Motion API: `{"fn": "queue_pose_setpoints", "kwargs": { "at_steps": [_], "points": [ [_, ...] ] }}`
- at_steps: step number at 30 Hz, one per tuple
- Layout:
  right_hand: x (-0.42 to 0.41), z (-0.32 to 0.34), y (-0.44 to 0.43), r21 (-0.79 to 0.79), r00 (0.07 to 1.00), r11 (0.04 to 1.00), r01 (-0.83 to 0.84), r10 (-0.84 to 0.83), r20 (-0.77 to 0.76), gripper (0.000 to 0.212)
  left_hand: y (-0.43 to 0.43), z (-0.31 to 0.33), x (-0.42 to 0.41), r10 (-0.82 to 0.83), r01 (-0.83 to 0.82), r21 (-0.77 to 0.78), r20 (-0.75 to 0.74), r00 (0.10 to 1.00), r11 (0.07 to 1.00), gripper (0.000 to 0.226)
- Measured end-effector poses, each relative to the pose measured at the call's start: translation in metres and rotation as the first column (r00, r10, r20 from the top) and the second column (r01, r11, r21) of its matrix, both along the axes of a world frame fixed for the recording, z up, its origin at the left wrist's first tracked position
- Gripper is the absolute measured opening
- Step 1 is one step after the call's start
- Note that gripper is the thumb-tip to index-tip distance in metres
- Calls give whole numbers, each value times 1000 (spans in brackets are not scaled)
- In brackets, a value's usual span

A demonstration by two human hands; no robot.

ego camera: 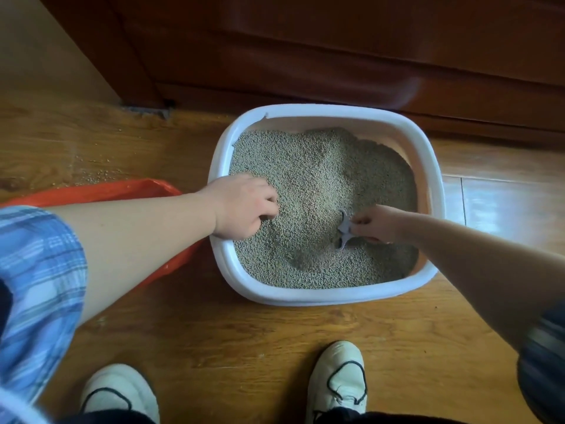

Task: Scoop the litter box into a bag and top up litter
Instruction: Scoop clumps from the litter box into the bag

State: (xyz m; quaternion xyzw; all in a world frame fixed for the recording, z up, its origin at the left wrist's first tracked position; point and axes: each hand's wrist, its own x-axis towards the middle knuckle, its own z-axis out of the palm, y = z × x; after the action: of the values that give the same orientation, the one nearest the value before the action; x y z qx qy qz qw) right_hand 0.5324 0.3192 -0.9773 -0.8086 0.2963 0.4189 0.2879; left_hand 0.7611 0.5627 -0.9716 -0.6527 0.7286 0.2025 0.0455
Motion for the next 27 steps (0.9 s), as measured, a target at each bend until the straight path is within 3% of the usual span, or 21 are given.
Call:
{"fn": "queue_pose_setpoints", "kwargs": {
  "at_steps": [7,17,27],
  "points": [
    [-19,-7,13,216,973,953,214,-228,43,29,-1,4,-2,-4,3,49,22,1000,999,36],
    [-24,14,34,275,937,911,308,-340,77,19,7,11,-4,-5,3,42,27,1000,999,34],
    [-17,39,45,227,873,895,384,-432,225,23,40,14,3,-172,164,51,325,930,985,44]
  ]
}}
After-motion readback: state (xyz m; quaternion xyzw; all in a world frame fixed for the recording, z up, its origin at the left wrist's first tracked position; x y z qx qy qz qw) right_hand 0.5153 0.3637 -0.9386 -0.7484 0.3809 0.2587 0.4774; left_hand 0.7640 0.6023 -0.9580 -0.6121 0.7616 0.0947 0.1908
